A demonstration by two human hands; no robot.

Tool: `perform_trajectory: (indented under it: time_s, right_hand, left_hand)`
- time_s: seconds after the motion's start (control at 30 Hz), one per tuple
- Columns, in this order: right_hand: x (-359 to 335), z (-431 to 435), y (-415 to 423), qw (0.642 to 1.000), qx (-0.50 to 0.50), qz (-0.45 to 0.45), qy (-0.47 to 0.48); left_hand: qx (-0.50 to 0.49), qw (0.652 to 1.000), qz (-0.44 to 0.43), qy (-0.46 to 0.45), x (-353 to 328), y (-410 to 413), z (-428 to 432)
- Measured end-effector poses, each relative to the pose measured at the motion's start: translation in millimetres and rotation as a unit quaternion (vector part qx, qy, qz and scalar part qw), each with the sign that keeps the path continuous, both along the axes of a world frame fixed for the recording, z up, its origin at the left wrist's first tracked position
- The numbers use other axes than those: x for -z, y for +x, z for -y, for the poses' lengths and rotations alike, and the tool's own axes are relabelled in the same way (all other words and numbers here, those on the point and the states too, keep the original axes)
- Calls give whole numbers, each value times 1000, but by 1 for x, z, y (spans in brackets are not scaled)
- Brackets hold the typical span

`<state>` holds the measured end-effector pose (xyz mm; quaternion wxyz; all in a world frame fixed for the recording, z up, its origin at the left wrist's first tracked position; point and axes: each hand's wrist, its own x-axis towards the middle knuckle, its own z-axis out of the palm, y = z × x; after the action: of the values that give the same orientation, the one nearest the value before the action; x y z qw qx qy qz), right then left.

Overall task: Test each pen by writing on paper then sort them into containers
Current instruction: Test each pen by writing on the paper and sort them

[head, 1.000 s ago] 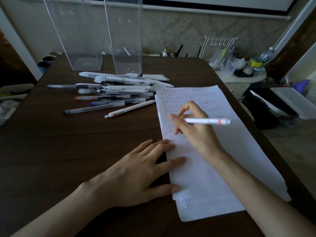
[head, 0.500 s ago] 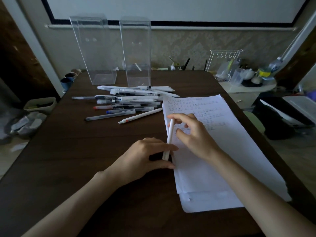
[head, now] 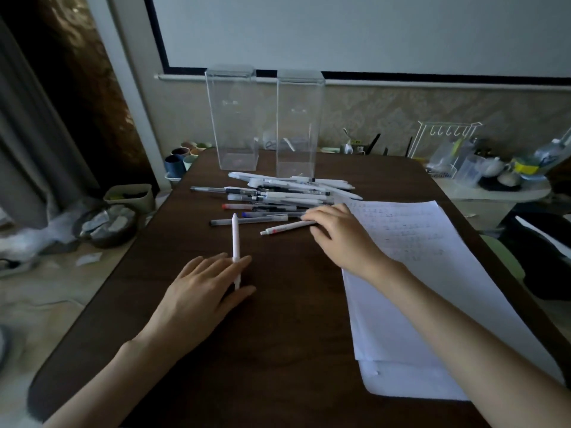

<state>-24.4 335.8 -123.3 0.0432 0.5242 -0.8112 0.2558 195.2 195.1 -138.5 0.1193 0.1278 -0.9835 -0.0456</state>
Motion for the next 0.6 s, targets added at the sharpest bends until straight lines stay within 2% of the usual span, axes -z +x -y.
perform_trajectory:
  time_s: [0.17, 0.3, 0.47, 0.6]
  right_hand:
    - [6, 43, 1, 992, -32, -97, 77]
    - [10, 55, 3, 987, -49, -120, 93]
    - [-8, 44, 16, 991, -105, -28, -81]
    - [-21, 3, 7, 984, -52, -95, -144]
  left_hand:
    - [-65, 992, 48, 96, 7, 8, 2]
    - [-65, 991, 56, 99, 5, 8, 0]
    - [-39, 995, -19, 88, 7, 9, -1]
    - [30, 994, -59, 86, -1, -2, -15]
